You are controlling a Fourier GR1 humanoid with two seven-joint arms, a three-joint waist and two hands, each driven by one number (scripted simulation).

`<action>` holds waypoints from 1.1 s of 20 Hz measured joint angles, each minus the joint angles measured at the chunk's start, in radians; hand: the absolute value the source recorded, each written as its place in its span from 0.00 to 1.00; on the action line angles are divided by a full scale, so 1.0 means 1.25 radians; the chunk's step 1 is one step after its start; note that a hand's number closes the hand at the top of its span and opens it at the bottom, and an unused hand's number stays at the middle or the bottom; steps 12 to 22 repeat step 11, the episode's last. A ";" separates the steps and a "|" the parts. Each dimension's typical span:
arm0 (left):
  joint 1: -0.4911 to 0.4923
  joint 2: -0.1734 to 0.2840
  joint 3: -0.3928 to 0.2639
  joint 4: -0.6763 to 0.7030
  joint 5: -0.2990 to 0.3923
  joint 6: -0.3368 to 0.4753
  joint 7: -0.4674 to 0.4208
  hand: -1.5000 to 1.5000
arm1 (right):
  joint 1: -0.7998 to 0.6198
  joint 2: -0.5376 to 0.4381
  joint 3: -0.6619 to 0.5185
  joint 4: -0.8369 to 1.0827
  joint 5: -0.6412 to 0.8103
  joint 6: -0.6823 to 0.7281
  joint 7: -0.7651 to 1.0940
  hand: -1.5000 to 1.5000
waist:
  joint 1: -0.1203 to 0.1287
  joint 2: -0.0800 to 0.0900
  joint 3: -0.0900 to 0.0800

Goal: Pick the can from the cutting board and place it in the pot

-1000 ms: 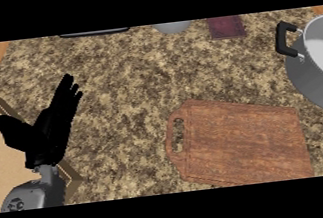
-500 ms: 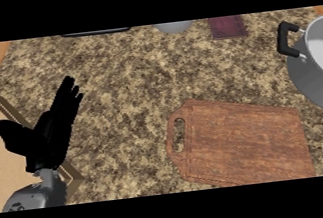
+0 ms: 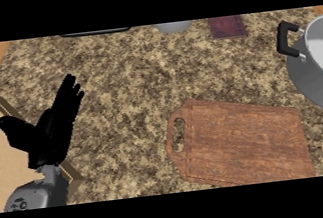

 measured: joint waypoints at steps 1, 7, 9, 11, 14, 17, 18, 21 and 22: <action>-0.003 0.002 0.002 -0.004 0.002 0.000 0.008 0.50 | -0.008 0.001 -0.013 0.015 -0.016 -0.006 -0.009 0.00 | 0.000 0.000 0.000; 0.005 -0.003 -0.003 -0.015 0.001 0.001 0.009 0.50 | -0.023 0.026 -0.093 0.032 -0.077 -0.150 -0.107 0.00 | -0.003 -0.001 0.001; 0.017 -0.005 -0.010 -0.025 -0.003 0.001 0.014 0.50 | -0.027 0.029 -0.114 0.026 -0.085 -0.208 -0.132 0.00 | -0.003 -0.002 0.000; 0.018 -0.005 -0.007 -0.019 -0.002 0.000 0.008 0.50 | -0.030 0.008 -0.142 0.023 -0.106 -0.234 -0.153 0.00 | -0.006 -0.002 0.000; 0.018 -0.005 -0.007 -0.019 -0.002 0.000 0.008 0.50 | -0.030 0.008 -0.142 0.023 -0.106 -0.234 -0.153 0.00 | -0.006 -0.002 0.000; 0.018 -0.005 -0.007 -0.019 -0.002 0.000 0.008 0.50 | -0.030 0.008 -0.142 0.023 -0.106 -0.234 -0.153 0.00 | -0.006 -0.002 0.000; 0.018 -0.005 -0.007 -0.019 -0.002 0.000 0.008 0.50 | -0.030 0.008 -0.142 0.023 -0.106 -0.234 -0.153 0.00 | -0.006 -0.002 0.000; 0.018 -0.005 -0.007 -0.019 -0.002 0.000 0.008 0.50 | -0.030 0.008 -0.142 0.023 -0.106 -0.234 -0.153 0.00 | -0.006 -0.002 0.000; 0.018 -0.005 -0.007 -0.019 -0.002 0.000 0.008 0.50 | -0.030 0.008 -0.142 0.023 -0.106 -0.234 -0.153 0.00 | -0.006 -0.002 0.000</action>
